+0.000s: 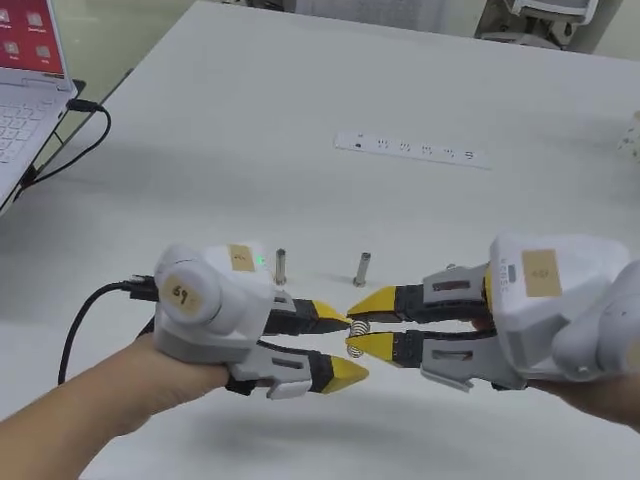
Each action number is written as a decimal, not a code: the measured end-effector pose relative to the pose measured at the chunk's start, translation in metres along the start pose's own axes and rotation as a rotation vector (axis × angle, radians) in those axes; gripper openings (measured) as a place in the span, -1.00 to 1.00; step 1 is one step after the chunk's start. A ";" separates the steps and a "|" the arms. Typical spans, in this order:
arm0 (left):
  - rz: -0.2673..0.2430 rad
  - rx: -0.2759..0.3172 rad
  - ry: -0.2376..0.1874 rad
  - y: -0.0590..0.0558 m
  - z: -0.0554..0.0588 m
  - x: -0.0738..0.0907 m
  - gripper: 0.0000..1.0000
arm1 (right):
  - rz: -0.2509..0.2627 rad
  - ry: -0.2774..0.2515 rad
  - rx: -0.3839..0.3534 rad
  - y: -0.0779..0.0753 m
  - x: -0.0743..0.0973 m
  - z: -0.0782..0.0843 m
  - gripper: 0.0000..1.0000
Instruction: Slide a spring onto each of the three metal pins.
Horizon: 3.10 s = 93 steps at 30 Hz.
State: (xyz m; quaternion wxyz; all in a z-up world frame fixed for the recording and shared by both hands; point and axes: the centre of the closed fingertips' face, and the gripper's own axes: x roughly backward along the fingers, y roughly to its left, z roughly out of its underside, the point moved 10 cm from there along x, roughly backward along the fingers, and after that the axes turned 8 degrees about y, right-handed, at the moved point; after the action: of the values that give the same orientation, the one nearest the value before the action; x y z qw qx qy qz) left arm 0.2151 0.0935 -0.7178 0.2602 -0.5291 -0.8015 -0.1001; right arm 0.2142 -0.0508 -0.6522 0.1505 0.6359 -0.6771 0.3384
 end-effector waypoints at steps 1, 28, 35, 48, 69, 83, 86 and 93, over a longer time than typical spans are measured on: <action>-0.004 0.004 -0.001 0.001 0.001 0.001 -0.47 | 0.003 -0.001 -0.002 -0.001 0.000 0.001 -0.86; -0.249 0.140 -0.014 0.032 0.034 0.052 0.30 | 0.041 -0.018 -0.104 -0.011 0.004 0.016 -0.86; -0.286 0.166 -0.002 0.031 0.041 0.058 0.54 | 0.042 -0.011 -0.098 -0.011 0.003 0.017 -0.86; -0.323 0.212 -0.019 0.034 0.054 0.069 0.96 | 0.061 0.002 -0.116 -0.015 0.004 0.022 -0.86; -0.344 0.238 -0.029 0.037 0.059 0.080 0.96 | 0.125 0.017 -0.180 -0.054 -0.010 0.034 -0.86; -0.355 0.248 -0.029 0.038 0.062 0.085 0.96 | 0.189 0.023 -0.226 -0.087 -0.017 0.037 -0.86; -0.355 0.248 -0.030 0.038 0.062 0.085 0.96 | 0.198 0.026 -0.240 -0.094 -0.020 0.039 -0.86; -0.359 0.255 -0.030 0.039 0.065 0.086 0.96 | 0.226 0.032 -0.275 -0.111 -0.028 0.041 -0.86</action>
State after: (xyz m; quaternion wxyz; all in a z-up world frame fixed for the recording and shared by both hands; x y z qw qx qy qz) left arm 0.2034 0.2069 -0.7318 0.2910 -0.3420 -0.8928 -0.0347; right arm 0.3343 -0.0522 -0.6703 0.2078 0.5238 -0.7816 0.2676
